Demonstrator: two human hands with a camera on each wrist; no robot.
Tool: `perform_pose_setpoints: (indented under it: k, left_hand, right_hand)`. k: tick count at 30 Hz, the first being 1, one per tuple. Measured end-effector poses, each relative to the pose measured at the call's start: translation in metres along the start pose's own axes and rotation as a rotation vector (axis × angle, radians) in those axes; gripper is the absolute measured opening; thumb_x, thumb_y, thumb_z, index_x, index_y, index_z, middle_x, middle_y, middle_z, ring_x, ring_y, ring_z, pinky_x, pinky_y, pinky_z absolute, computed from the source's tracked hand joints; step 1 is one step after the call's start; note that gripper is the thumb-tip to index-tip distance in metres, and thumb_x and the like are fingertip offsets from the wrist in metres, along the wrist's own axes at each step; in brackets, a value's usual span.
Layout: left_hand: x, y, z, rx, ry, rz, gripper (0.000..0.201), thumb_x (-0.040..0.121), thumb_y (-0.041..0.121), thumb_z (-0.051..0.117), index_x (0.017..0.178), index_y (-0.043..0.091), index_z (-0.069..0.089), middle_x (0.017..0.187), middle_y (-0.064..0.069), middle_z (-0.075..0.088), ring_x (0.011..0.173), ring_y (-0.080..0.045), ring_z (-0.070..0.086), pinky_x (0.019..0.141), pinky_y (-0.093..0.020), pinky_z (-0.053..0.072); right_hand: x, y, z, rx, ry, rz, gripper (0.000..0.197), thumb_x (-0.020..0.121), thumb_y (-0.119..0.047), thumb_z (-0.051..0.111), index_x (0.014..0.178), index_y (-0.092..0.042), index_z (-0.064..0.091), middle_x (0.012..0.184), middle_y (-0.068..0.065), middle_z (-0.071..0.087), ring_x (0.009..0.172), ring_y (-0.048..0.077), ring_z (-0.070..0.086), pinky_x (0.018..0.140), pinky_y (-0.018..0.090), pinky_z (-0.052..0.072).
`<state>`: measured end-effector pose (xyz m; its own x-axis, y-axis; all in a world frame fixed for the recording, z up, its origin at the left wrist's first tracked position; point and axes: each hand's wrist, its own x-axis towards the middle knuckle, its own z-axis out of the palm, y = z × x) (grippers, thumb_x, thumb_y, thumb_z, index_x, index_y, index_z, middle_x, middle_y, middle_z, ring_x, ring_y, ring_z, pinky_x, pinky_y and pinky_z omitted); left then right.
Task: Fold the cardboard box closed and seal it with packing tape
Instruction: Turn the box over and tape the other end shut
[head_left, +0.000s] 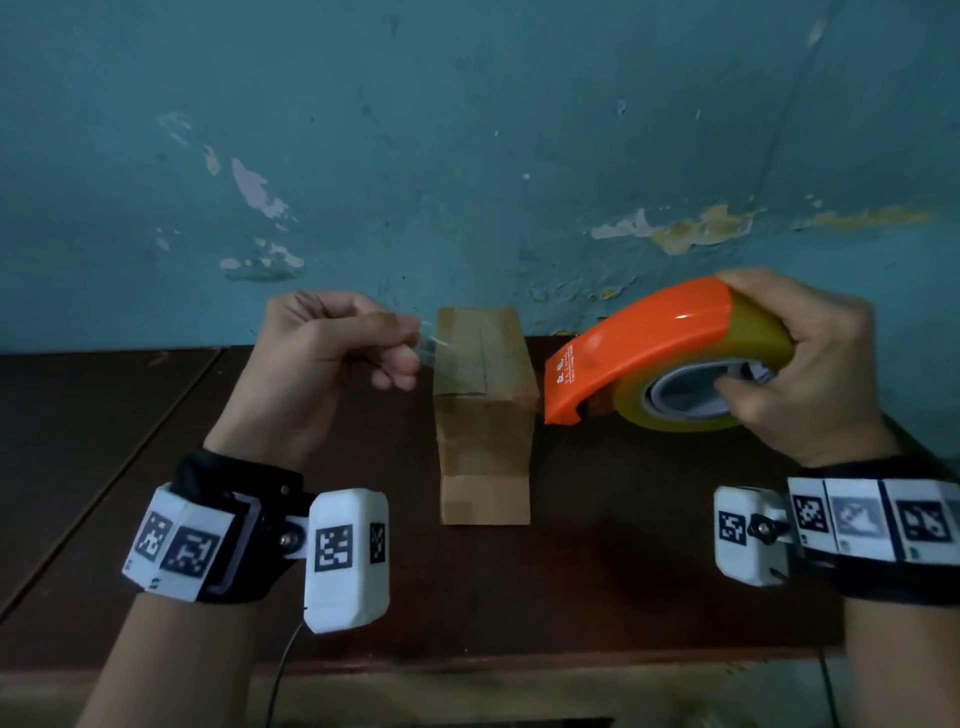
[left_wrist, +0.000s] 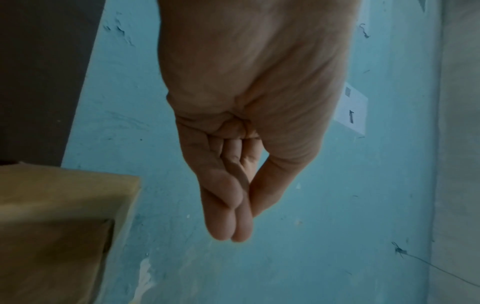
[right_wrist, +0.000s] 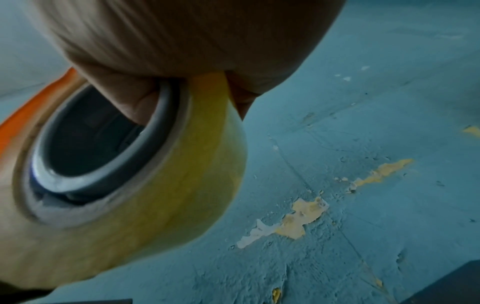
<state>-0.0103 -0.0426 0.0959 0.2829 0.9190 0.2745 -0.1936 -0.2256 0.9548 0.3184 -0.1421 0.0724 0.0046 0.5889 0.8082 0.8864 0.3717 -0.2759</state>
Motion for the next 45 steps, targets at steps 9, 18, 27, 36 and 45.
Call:
perform_pose_setpoints:
  k: [9,18,27,36,45]
  left_hand:
    - [-0.016,0.039,-0.009,-0.078,-0.181,0.224,0.028,0.076,0.006,0.075,0.054,0.02,0.064,0.045,0.004,0.053,0.039,-0.01,0.049,0.042,-0.018,0.036]
    - [-0.017,0.029,-0.004,-0.119,-0.381,0.148,0.016,0.074,0.027,0.079,0.064,0.019,0.069,0.051,0.001,0.058,0.043,-0.015,0.057,0.047,-0.027,0.042]
    - [-0.007,-0.001,-0.004,-0.218,-0.371,0.009,0.025,0.07,0.03,0.088,0.064,0.016,0.068,0.052,-0.001,0.058,0.046,-0.014,0.059,0.048,-0.023,0.045]
    - [-0.001,-0.018,-0.008,-0.404,-0.375,-0.019,0.029,0.069,0.027,0.089,0.064,0.016,0.063,0.053,0.003,0.056,0.048,-0.01,0.057,0.05,-0.017,0.047]
    - [0.002,-0.02,-0.006,-0.728,-0.465,-0.015,0.025,0.08,0.013,0.08,0.068,0.014,0.058,0.057,0.005,0.052,0.051,-0.007,0.052,0.051,-0.016,0.043]
  right_hand:
    - [-0.014,0.018,-0.012,-0.179,-0.021,0.199,0.053,0.064,-0.005,0.078,0.116,-0.001,0.069,0.101,0.021,0.072,0.082,0.036,0.069,0.07,0.054,0.06]
    - [-0.003,0.011,0.014,-0.31,-0.173,0.595,0.068,0.07,-0.005,0.089,0.126,-0.021,0.054,0.088,0.006,0.055,0.081,0.029,0.054,0.068,0.041,0.048]
    - [-0.006,0.009,0.035,-0.048,-0.297,0.615,0.071,0.091,-0.037,0.074,0.15,-0.027,0.034,0.137,0.006,0.048,0.125,0.023,0.045,0.091,0.036,0.035]
    - [-0.007,0.017,0.039,-0.166,-0.502,0.629,0.078,0.072,-0.021,0.091,0.138,-0.026,0.05,0.134,0.002,0.052,0.127,0.022,0.048,0.097,0.037,0.036]
    - [-0.006,0.013,0.038,-0.261,-0.767,0.657,0.087,0.054,-0.018,0.099,0.125,-0.027,0.049,0.099,-0.014,0.054,0.099,0.014,0.057,0.081,0.033,0.044]
